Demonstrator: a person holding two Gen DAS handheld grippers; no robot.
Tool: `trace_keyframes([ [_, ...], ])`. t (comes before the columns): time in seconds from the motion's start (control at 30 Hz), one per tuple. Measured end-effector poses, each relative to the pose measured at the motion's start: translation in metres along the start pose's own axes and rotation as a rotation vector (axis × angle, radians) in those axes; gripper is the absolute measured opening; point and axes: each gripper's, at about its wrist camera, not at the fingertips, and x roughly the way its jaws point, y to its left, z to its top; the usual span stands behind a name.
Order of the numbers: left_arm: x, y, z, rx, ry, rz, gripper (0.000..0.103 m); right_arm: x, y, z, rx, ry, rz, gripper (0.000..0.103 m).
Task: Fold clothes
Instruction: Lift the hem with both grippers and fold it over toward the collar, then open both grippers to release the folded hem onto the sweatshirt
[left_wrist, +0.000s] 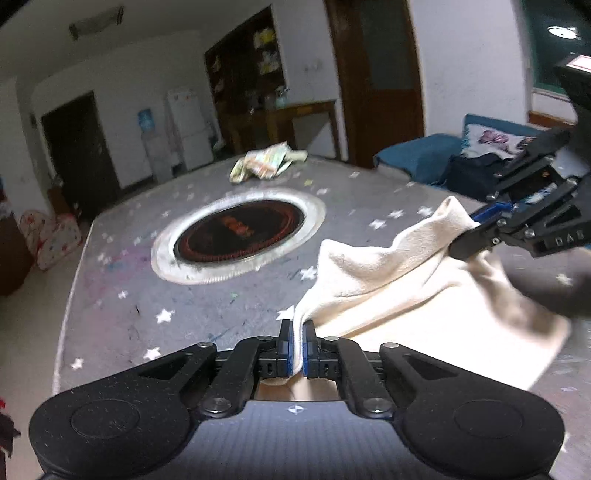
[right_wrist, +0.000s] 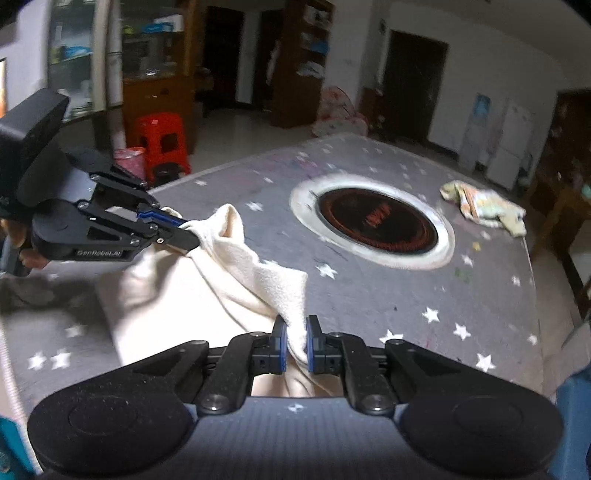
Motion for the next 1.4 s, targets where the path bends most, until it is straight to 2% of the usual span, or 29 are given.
trace_keyframes([
  [0.13, 0.027, 0.005, -0.004, -0.039, 0.041, 0.019, 0.009, 0.033, -0.014, -0.008, 0.075, 0.033, -0.019, 0.009],
  [0.3, 0.041, 0.009, -0.004, -0.091, 0.056, 0.060, 0.014, 0.060, -0.025, -0.020, 0.168, 0.041, -0.059, 0.012],
  [0.37, 0.040, 0.010, -0.003, -0.103, 0.044, 0.083, 0.018, 0.063, -0.028, -0.021, 0.196, 0.040, -0.075, 0.016],
  [0.43, 0.036, 0.011, -0.001, -0.109, 0.027, 0.114, 0.028, 0.065, -0.032, -0.022, 0.225, 0.039, -0.091, 0.017],
  [0.57, 0.020, 0.019, 0.004, -0.137, -0.024, 0.157, 0.032, 0.064, -0.035, -0.020, 0.239, 0.033, -0.118, 0.020],
  [0.7, -0.005, 0.015, 0.002, -0.125, -0.053, 0.110, 0.032, 0.052, -0.030, -0.005, 0.227, 0.005, -0.094, 0.020],
  [0.77, -0.015, 0.007, -0.003, -0.101, -0.042, 0.040, 0.032, 0.048, -0.024, 0.003, 0.217, -0.005, -0.053, 0.020],
  [0.93, -0.022, -0.016, -0.020, -0.053, 0.004, -0.057, 0.033, 0.064, -0.003, 0.020, 0.197, 0.003, 0.029, 0.020],
  [1.07, -0.017, -0.028, -0.034, -0.028, 0.039, -0.081, 0.034, 0.090, 0.008, 0.028, 0.211, 0.029, 0.057, 0.020],
  [1.23, -0.016, -0.028, -0.044, -0.051, 0.040, -0.098, 0.037, 0.120, 0.012, 0.030, 0.220, 0.068, 0.015, 0.020],
  [1.4, -0.018, -0.027, -0.046, -0.071, 0.032, -0.101, 0.039, 0.128, 0.008, 0.033, 0.239, 0.067, -0.002, 0.021],
])
